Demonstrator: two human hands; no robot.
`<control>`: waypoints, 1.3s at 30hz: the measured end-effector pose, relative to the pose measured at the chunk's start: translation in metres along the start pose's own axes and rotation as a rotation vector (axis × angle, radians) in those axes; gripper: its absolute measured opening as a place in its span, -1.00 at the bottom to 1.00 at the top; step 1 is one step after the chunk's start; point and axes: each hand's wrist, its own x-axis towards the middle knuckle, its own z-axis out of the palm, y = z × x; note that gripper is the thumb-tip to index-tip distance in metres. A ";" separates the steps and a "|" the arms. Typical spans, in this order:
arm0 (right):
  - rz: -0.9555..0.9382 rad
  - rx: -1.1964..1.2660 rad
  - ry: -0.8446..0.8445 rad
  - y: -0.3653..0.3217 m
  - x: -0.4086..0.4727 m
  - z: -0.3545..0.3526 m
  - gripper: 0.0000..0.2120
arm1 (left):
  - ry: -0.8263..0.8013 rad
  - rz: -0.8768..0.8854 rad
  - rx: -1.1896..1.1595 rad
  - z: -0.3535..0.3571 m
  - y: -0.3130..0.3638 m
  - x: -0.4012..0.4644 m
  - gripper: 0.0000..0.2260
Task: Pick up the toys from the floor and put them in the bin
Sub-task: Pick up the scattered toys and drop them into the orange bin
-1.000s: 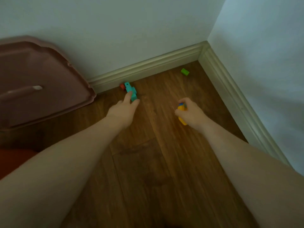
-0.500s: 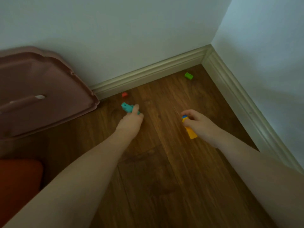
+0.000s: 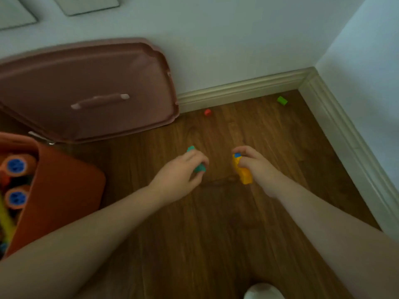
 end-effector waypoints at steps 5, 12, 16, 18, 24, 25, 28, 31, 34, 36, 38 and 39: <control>-0.096 -0.044 -0.128 -0.050 -0.030 0.081 -0.75 | 0.261 -0.179 -0.280 -0.080 0.016 -0.073 -0.84; -0.379 -0.212 -0.368 -0.111 -0.100 0.202 -0.61 | 0.369 -0.329 -0.576 -0.141 -0.021 -0.210 -0.83; -0.496 -0.232 -0.383 -0.128 -0.127 0.260 -0.57 | 0.619 -0.346 -0.609 -0.171 -0.047 -0.282 -0.77; -0.553 -0.295 -0.398 -0.131 -0.137 0.290 -0.56 | 0.775 -0.472 -0.491 -0.179 -0.058 -0.313 -0.67; -0.732 -0.715 -0.534 -0.131 -0.169 0.370 -0.46 | 0.845 -0.942 -0.204 -0.168 -0.094 -0.381 -0.64; -0.762 -0.769 -0.554 -0.130 -0.173 0.382 -0.44 | 0.782 -0.995 -0.184 -0.163 -0.101 -0.392 -0.63; -0.831 -0.826 -0.576 -0.128 -0.181 0.410 -0.43 | 0.502 -1.052 0.081 -0.155 -0.124 -0.415 -0.58; -0.896 -0.854 -0.599 -0.129 -0.180 0.426 -0.45 | 0.192 -1.006 0.212 -0.162 -0.135 -0.420 -0.56; -0.972 -0.943 -0.617 -0.134 -0.176 0.443 -0.49 | 0.020 -0.949 0.320 -0.168 -0.140 -0.415 -0.46; -1.021 -0.962 -0.573 -0.138 -0.173 0.452 -0.49 | 0.188 -0.912 0.253 -0.171 -0.139 -0.411 -0.41; -1.049 -0.975 -0.519 -0.140 -0.168 0.463 -0.45 | 0.437 -0.897 0.081 -0.174 -0.138 -0.412 -0.43; -1.042 -0.986 -0.507 -0.141 -0.166 0.467 -0.42 | 0.531 -0.873 0.027 -0.175 -0.137 -0.413 -0.47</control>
